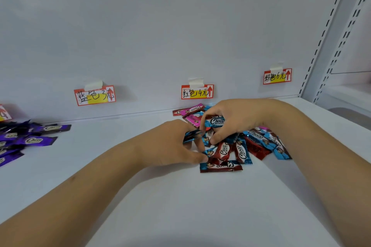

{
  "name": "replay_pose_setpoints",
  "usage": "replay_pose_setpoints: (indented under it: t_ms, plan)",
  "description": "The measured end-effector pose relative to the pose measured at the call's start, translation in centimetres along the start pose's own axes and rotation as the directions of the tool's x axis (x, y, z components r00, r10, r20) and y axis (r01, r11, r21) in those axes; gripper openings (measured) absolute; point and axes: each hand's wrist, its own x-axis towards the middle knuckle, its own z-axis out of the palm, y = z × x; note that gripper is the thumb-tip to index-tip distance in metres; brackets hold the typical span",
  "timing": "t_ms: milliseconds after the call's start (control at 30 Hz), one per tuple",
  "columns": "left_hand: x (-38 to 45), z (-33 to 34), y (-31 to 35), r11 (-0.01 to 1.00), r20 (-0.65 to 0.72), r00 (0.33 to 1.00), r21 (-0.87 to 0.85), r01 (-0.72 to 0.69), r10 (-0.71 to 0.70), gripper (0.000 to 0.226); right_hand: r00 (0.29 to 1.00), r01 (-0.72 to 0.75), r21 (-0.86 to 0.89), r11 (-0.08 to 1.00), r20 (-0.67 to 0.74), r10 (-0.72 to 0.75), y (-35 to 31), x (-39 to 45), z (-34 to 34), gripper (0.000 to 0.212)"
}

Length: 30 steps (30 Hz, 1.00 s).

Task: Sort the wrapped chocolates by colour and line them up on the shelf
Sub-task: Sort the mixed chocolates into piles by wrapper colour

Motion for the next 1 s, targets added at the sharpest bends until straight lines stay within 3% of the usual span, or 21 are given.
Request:
replay_pose_setpoints:
  t_ms: [100,367,533,700,833,1000]
  plan:
    - [0.1,-0.1,-0.2,0.999,-0.01,1.0,-0.038,0.029,-0.03,0.009,0.997,0.027,-0.017,0.999,-0.072,-0.028,-0.1,-0.1,0.2,0.023]
    - [0.2,-0.6,-0.4,0.947,-0.024,0.972,-0.234,0.221,-0.233,0.011,0.958,0.106,0.007,0.994,-0.269,-0.1,-0.2,0.1,0.2,0.016]
    - [0.6,-0.8,-1.0,0.878,-0.111,0.939,-0.404,0.257,-0.326,0.009,0.857,0.146,0.045,0.988,-0.505,-0.104,0.3,0.5,0.1,0.012]
    - [0.8,-0.9,-1.5,0.895,-0.358,0.886,-0.429,0.126,-0.296,0.014,0.756,0.131,0.08,0.988,-0.653,-0.047,0.8,0.6,-0.8,0.018]
    - [1.1,-1.2,-2.2,0.883,-0.511,0.81,-0.47,0.016,-0.287,0.018,0.795,0.019,0.103,0.994,-0.605,0.047,1.4,0.7,-0.8,0.023]
    - [1.1,-1.8,-2.8,0.767,-0.494,0.808,-0.636,-0.084,-0.321,0.01,0.825,-0.128,0.103,0.986,-0.541,0.163,1.6,0.6,-0.5,0.03]
